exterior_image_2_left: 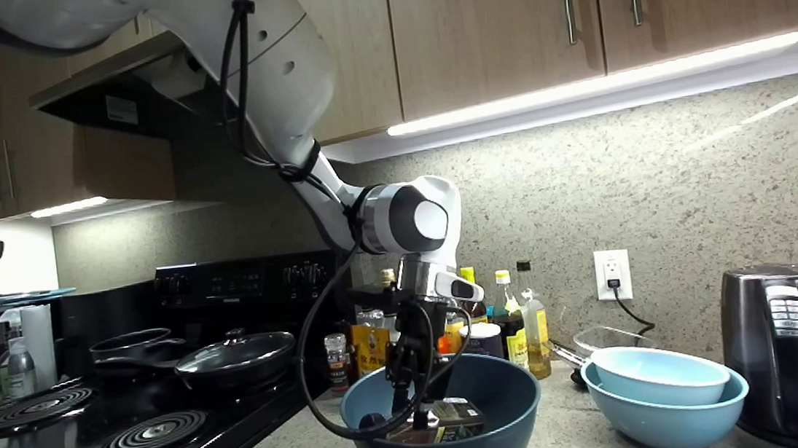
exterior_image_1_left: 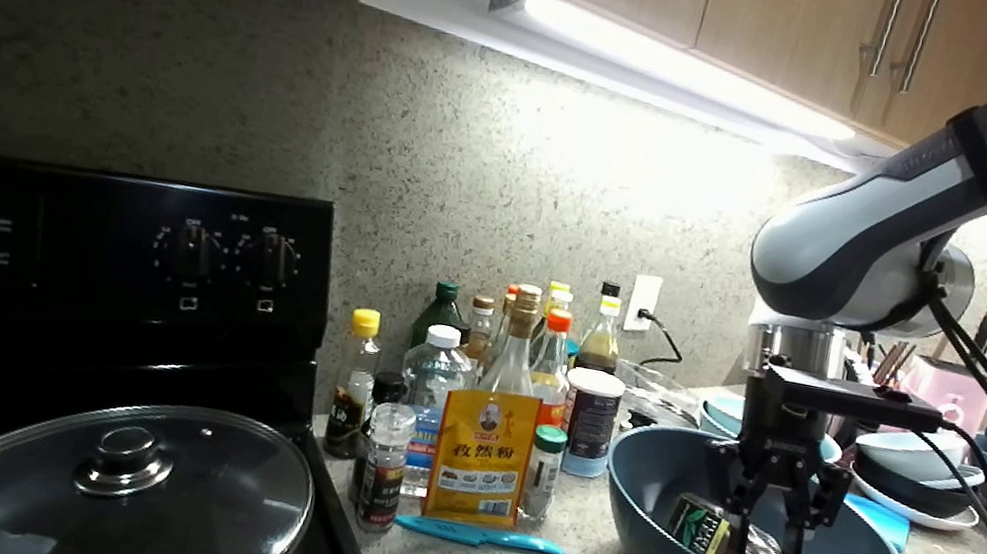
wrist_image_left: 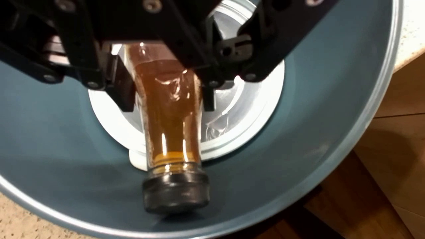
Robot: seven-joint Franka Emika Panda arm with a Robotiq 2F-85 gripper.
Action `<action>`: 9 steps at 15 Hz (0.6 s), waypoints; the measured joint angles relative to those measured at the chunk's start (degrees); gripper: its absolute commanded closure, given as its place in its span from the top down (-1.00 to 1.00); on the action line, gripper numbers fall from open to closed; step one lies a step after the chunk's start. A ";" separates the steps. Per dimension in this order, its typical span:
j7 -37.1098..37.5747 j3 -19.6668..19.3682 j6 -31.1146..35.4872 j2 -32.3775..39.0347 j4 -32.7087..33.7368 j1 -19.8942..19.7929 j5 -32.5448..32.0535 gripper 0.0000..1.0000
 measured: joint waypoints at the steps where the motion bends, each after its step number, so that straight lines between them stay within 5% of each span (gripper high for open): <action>1: 0.00 0.01 0.00 -0.02 0.14 0.00 0.07 -0.48; 9: 1.57 0.07 0.88 -0.17 0.40 0.01 0.22 -0.58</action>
